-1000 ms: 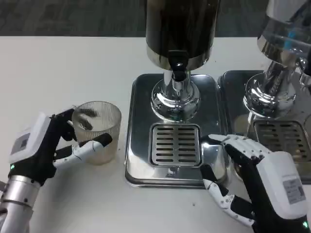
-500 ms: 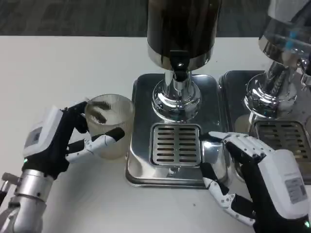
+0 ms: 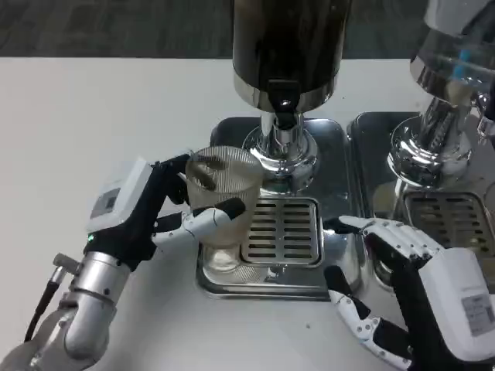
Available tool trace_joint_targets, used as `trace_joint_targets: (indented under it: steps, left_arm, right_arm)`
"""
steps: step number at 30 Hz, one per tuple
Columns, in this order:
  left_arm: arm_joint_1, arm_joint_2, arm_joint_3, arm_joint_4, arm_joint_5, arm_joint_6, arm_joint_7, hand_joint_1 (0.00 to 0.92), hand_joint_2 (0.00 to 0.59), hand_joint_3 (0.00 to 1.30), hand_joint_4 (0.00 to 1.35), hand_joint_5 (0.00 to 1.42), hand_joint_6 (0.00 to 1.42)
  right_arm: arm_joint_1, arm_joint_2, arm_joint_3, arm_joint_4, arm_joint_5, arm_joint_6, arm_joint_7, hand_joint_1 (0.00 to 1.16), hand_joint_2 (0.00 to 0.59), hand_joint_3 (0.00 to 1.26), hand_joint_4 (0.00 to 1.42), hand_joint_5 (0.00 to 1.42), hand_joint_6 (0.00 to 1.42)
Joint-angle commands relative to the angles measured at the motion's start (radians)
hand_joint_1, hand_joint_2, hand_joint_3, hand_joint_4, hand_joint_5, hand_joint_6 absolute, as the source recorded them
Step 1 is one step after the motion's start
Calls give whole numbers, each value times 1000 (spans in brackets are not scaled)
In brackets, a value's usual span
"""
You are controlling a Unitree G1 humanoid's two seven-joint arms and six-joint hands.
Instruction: Grasp the cup under the faucet to collect the drink, then remove the cup.
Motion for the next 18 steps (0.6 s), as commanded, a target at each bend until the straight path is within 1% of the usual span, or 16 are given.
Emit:
trace_joint_targets:
  steps: [1, 3, 7, 14, 16, 18]
  left_arm:
    - [-47, -21, -17, 22, 6, 10, -6, 196, 207, 497, 597, 738, 780]
    - [-61, -34, -28, 37, 8, 20, -8, 195, 207, 497, 597, 738, 780]
    - [-78, -46, -44, 55, 11, 29, -9, 192, 203, 497, 597, 727, 772]
    - [-117, -83, -75, 89, 22, 54, -15, 190, 203, 488, 570, 697, 703]
    - [-127, -91, -80, 98, 23, 60, -18, 180, 206, 483, 554, 675, 672]
    - [-138, -100, -89, 107, 28, 68, -23, 176, 207, 465, 538, 628, 582]
  right_arm:
    - [16, 12, -3, -31, -8, 14, -3, 468, 442, 419, 413, 383, 424]
    - [22, 15, -2, -38, -10, 19, -3, 468, 442, 419, 414, 383, 424]
    - [34, 22, -2, -50, -14, 25, -2, 468, 442, 419, 414, 383, 424]
    - [47, 34, -4, -65, -18, 33, 1, 468, 442, 419, 414, 383, 424]
    - [49, 38, -2, -67, -19, 37, 2, 468, 442, 419, 414, 385, 424]
    - [50, 42, 0, -67, -19, 41, 3, 468, 442, 419, 416, 386, 424]
